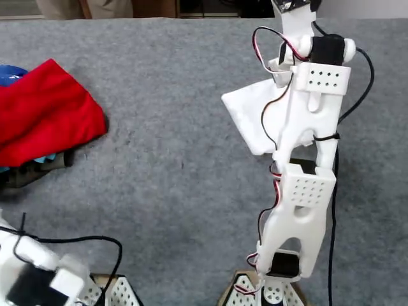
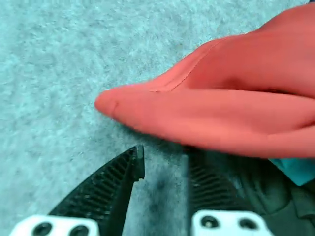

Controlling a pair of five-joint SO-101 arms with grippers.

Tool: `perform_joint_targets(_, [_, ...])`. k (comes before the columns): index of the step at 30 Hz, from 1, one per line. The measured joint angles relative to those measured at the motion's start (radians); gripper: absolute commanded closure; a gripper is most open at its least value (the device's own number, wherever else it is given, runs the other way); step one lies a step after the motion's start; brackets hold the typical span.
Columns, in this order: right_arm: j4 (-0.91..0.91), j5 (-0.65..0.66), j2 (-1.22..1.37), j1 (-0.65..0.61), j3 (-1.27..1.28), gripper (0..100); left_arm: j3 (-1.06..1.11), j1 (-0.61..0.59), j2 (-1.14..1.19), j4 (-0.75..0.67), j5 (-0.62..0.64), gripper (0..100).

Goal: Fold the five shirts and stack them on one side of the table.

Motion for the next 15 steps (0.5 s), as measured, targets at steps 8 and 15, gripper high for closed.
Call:
perform_joint_targets(8, [0.000,0.000,0.000,0.002,0.000,98.5,-0.043,-0.040,-0.023,-0.003,0.000,98])
perform_joint_targets(15, [0.000,0.000,0.000,0.000,0.000,98.5,-0.044,-0.123,-0.292,0.140,0.000,84])
